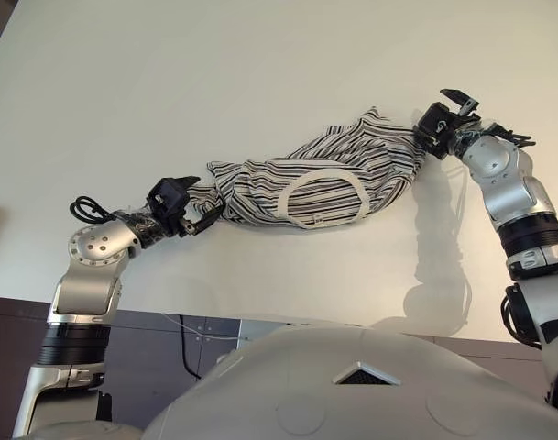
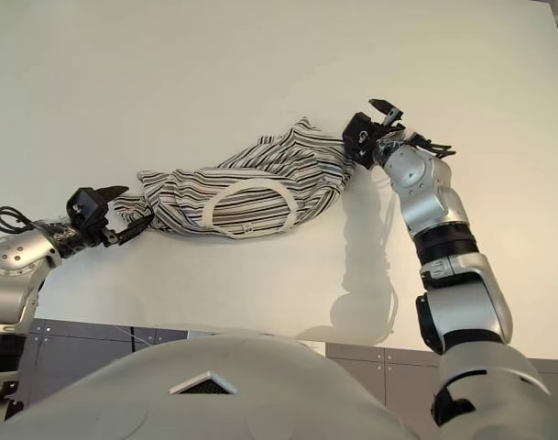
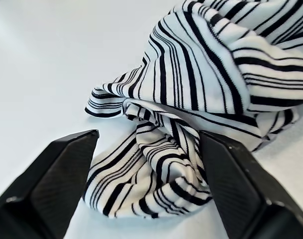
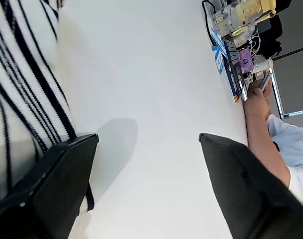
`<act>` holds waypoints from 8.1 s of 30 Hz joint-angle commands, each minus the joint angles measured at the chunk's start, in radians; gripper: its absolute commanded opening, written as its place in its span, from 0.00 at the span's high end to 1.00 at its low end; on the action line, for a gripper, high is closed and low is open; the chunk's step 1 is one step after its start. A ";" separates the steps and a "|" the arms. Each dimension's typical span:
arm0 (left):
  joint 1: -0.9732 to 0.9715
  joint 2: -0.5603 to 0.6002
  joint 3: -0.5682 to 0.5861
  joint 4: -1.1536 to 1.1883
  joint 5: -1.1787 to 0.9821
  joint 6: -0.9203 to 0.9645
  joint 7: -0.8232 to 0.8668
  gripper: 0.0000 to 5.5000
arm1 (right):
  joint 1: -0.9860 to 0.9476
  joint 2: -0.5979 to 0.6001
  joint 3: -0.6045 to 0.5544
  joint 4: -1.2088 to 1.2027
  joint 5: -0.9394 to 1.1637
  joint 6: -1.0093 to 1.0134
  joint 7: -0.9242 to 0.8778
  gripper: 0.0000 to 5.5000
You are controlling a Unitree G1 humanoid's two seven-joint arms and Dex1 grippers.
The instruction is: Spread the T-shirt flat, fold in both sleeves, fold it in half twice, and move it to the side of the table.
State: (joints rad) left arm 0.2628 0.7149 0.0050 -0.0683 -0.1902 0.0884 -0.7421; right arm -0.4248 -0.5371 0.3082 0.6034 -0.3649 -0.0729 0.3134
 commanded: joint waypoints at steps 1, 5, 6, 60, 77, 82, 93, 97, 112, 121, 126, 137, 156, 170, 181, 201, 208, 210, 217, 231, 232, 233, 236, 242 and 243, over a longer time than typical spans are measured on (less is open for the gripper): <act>0.013 0.007 -0.049 0.027 0.068 -0.030 -0.020 0.33 | 0.014 0.086 -0.155 -0.387 0.403 0.274 0.256 0.32; -0.044 -0.041 -0.135 0.096 0.174 -0.033 0.051 0.33 | 0.146 0.037 0.054 -0.864 0.569 0.531 0.490 0.32; -0.060 -0.055 -0.151 0.109 0.197 -0.027 0.075 0.33 | 0.173 0.026 0.092 -0.909 0.568 0.561 0.503 0.32; -0.440 -0.144 -0.038 0.480 0.386 -0.236 0.613 0.33 | 0.415 -0.262 0.251 -0.963 0.105 0.095 0.551 0.32; -0.123 0.017 -0.213 0.146 0.258 -0.159 0.002 0.33 | 0.207 0.006 0.071 -0.248 0.039 0.268 0.113 0.32; -0.011 0.091 -0.133 0.102 0.248 -0.234 0.011 0.33 | 0.209 -0.019 0.031 -0.069 0.011 0.286 0.038 0.32; 0.026 -0.014 -0.060 -0.003 0.156 -0.201 0.131 0.33 | 0.340 0.013 -0.316 -0.803 0.666 0.478 0.274 0.32; 0.039 -0.020 -0.038 -0.202 0.005 -0.051 0.070 0.33 | 0.345 -0.048 -0.176 -0.844 0.579 0.523 0.334 0.32; 0.161 -0.044 -0.182 -0.025 0.321 -0.019 0.265 0.33 | 0.564 -0.489 -0.034 -0.808 0.264 0.243 0.641 0.32; 0.101 -0.057 -0.141 -0.056 0.270 -0.070 0.244 0.33 | 0.391 -0.253 -0.080 -0.662 0.356 0.394 0.490 0.32; 0.079 -0.063 -0.147 -0.001 0.292 -0.089 0.242 0.33 | 0.436 -0.188 -0.077 -0.610 0.303 0.343 0.368 0.32; 0.087 -0.068 -0.147 0.010 0.304 -0.102 0.253 0.33 | 0.610 -0.335 -0.245 -0.909 0.590 0.381 0.664 0.32; 0.081 -0.083 -0.162 0.054 0.303 -0.116 0.256 0.33 | 0.470 -0.226 -0.181 -0.771 0.501 0.402 0.584 0.32; 0.075 -0.093 -0.175 0.083 0.309 -0.121 0.256 0.33 | 0.406 -0.171 -0.190 -0.701 0.478 0.427 0.522 0.32; 0.096 -0.077 -0.185 0.087 0.316 -0.114 0.242 0.33 | 0.486 -0.293 -0.044 -0.699 0.235 0.310 0.502 0.32; 0.239 -0.063 -0.218 0.048 0.360 -0.052 0.349 0.33 | 0.775 -0.596 -0.297 -0.980 0.712 0.171 1.022 0.32; 0.171 -0.032 -0.223 0.055 0.331 -0.077 0.277 0.33 | 0.452 -0.307 -0.046 -0.710 0.365 0.253 0.581 0.32; 0.133 -0.027 -0.217 0.056 0.310 -0.078 0.252 0.33 | 0.410 -0.213 0.075 -0.539 0.157 0.224 0.400 0.32; -0.136 -0.154 -0.181 0.131 0.236 -0.002 0.282 0.33 | -0.083 0.115 0.019 0.127 0.035 0.216 -0.178 0.32; 0.213 0.182 0.069 -0.219 0.333 -0.208 0.089 0.33 | 0.697 -0.396 -0.187 -0.851 0.125 -0.281 0.294 0.32; 0.207 0.224 0.057 -0.154 0.397 -0.282 0.093 0.33 | 0.685 -0.397 -0.183 -0.824 0.089 -0.316 0.283 0.32; 0.177 0.235 0.038 -0.097 0.445 -0.336 0.116 0.33 | 0.661 -0.391 -0.175 -0.792 0.046 -0.345 0.266 0.32; 0.027 0.178 -0.067 0.032 0.569 -0.446 0.193 0.33 | 0.570 -0.367 -0.128 -0.666 -0.136 -0.411 0.172 0.32; -0.182 0.127 -0.248 0.255 0.744 -0.636 0.277 0.33 | 0.416 -0.335 -0.041 -0.536 -0.226 -0.470 0.170 0.32; -0.203 0.129 -0.264 0.285 0.756 -0.658 0.285 0.33 | 0.397 -0.326 -0.031 -0.523 -0.232 -0.472 0.168 0.32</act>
State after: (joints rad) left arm 0.0649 0.8506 -0.1950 0.1368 0.4966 -0.5465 -0.4412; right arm 0.0047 -0.8838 0.2485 0.0498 -0.5674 -0.5433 0.4668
